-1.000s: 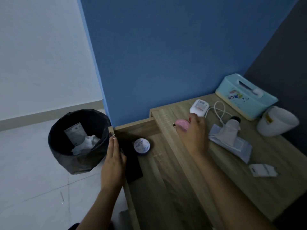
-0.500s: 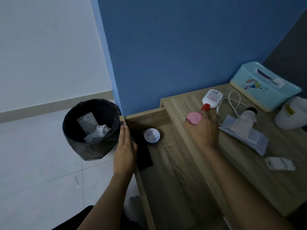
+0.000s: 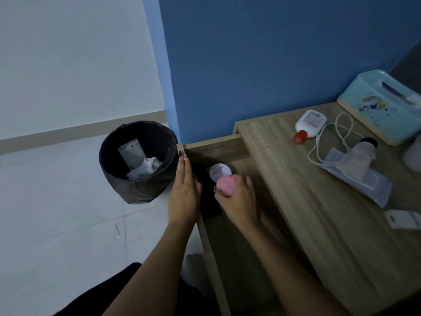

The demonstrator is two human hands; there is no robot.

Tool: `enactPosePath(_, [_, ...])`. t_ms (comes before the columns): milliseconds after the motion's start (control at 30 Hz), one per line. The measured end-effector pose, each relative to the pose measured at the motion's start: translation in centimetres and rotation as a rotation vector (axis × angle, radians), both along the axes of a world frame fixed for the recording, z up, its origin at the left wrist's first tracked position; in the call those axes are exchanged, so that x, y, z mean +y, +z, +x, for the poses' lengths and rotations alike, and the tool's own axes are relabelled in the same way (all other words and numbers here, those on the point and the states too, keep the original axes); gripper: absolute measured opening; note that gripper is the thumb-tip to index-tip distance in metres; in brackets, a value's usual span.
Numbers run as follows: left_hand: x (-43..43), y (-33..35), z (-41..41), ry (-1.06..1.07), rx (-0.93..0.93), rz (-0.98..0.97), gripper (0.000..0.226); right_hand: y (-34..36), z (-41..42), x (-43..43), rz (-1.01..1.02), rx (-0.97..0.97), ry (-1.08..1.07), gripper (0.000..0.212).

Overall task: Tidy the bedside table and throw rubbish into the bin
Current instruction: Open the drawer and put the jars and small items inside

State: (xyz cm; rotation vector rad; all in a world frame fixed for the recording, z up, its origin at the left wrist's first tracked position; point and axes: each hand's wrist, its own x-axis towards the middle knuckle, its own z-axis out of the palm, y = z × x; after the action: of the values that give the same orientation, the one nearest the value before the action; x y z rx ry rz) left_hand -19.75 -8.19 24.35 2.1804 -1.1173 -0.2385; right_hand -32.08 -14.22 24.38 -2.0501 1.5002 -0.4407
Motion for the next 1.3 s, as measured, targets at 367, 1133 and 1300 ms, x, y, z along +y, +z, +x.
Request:
enactPosePath(367, [0.1,-0.3,0.2,-0.013,-0.009,0.000,0.061,-6.7,-0.5,-0.2,0.044,0.186,0.027,0.068])
enactPosePath(1133, [0.4,-0.6,0.1,-0.003,-0.018,0.037,0.062,-1.1,-2.4,2.0,-0.072,-0.047,0.128,0.067])
enactPosePath(1300, [0.3,0.8,-1.9,0.038,0.090,0.068,0.067,5.9,-6.8,1.3,-0.180,-0.241,0.086,0.043])
